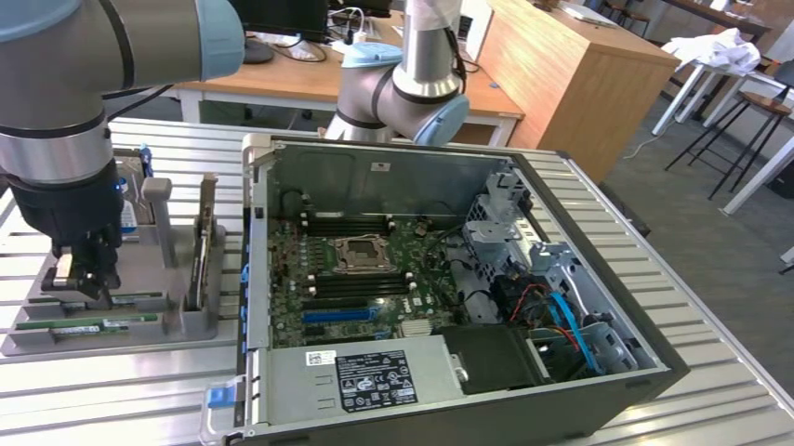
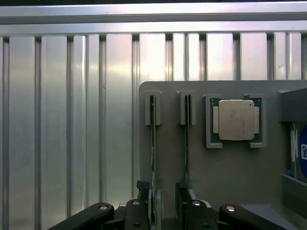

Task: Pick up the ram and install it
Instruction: 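Pick up the ram and move it above insertion slot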

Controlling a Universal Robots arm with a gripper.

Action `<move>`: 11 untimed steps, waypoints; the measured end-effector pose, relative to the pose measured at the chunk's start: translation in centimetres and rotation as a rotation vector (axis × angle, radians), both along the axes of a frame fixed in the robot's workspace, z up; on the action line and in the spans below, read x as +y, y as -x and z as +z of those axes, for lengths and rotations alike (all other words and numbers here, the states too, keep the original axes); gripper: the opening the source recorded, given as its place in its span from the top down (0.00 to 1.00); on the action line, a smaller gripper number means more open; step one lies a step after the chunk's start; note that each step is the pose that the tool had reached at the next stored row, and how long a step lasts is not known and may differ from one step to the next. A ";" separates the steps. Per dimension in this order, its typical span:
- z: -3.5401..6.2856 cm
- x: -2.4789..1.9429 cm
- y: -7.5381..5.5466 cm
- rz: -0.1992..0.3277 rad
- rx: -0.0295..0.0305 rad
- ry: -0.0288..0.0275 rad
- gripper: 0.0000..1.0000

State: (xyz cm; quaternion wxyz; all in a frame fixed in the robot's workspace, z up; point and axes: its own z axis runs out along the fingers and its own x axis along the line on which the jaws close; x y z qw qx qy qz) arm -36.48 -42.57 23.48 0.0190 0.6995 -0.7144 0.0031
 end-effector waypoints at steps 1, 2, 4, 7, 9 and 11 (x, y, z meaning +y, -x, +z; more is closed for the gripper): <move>0.01 0.00 0.0 0.000 0.0001 0.0001 0.64; -0.01 0.00 0.0 0.000 0.0000 0.0000 0.64; -0.15 0.00 0.0 0.001 -0.0004 -0.0003 0.64; -0.46 -0.01 0.0 0.003 -0.0001 0.0000 0.64; -0.71 -0.02 0.1 0.005 -0.0001 0.0000 0.64; -0.98 -0.03 0.1 0.007 0.0000 0.0000 0.64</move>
